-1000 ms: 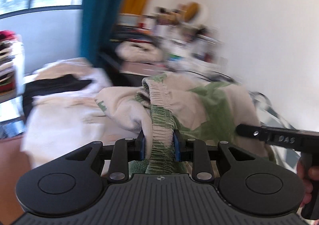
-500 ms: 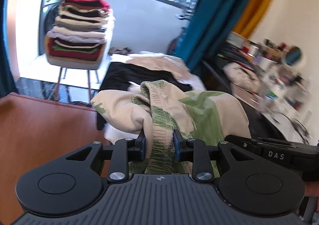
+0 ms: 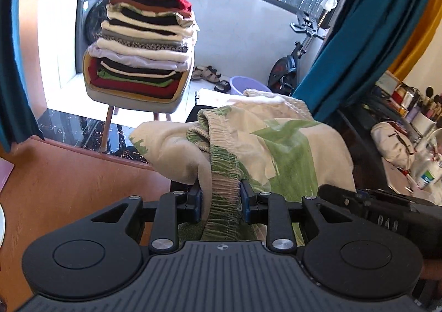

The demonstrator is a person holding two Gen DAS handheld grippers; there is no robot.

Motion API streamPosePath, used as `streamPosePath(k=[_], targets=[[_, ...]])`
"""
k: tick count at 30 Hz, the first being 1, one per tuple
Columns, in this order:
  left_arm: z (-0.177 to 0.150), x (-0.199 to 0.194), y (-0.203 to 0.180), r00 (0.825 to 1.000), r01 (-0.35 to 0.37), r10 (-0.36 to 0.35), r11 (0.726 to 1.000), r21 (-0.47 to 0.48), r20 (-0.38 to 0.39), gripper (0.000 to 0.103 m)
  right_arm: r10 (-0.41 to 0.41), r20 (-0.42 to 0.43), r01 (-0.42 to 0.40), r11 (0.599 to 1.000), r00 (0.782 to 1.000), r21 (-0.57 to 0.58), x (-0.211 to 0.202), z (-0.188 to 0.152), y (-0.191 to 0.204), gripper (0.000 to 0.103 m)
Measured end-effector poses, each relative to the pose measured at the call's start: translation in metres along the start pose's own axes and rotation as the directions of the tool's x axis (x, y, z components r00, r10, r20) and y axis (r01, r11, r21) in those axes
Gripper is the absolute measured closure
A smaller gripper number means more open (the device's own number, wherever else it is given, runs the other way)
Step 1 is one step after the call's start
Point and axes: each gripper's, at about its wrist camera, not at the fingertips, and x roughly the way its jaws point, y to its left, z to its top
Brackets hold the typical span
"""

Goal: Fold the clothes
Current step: 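Lift the folded bundle with both grippers and carry it to the chair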

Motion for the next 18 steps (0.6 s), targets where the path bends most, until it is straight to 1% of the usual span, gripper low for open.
streamPosePath(k=[1, 3, 6, 10, 11, 15, 18], targets=[[0.007, 0.012, 0.009, 1.000, 0.006, -0.006, 1.000, 0.004, -0.014, 0.076, -0.004, -0.004, 0.004, 1.000, 1.000, -0.008, 0.012, 0.004, 0.004, 0.085], [0.022, 0.035, 0.028, 0.999, 0.029, -0.028, 1.000, 0.012, -0.039, 0.076, -0.011, -0.031, 0.013, 0.998, 0.999, 0.055, 0.038, 0.011, 0.008, 0.085], [0.049, 0.057, 0.065, 0.995, 0.084, -0.081, 0.995, 0.045, -0.054, 0.076, -0.079, -0.071, 0.087, 0.988, 0.994, 0.128, 0.079, 0.024, 0.020, 0.085], [0.092, 0.075, 0.117, 0.990, 0.135, -0.129, 0.985, 0.109, -0.066, 0.076, -0.142, -0.115, 0.165, 0.959, 0.983, 0.231, 0.138, 0.057, 0.055, 0.085], [0.105, 0.077, 0.130, 0.989, 0.141, -0.134, 0.983, 0.122, -0.063, 0.076, -0.153, -0.117, 0.178, 0.952, 0.981, 0.248, 0.152, 0.066, 0.065, 0.085], [0.154, 0.089, 0.181, 0.988, 0.151, -0.146, 0.976, 0.156, -0.048, 0.076, -0.177, -0.077, 0.192, 0.942, 0.981, 0.274, 0.199, 0.107, 0.112, 0.085], [0.177, 0.106, 0.211, 0.985, 0.168, -0.160, 0.977, 0.129, -0.069, 0.076, -0.199, -0.057, 0.207, 0.941, 0.978, 0.268, 0.229, 0.127, 0.141, 0.085]])
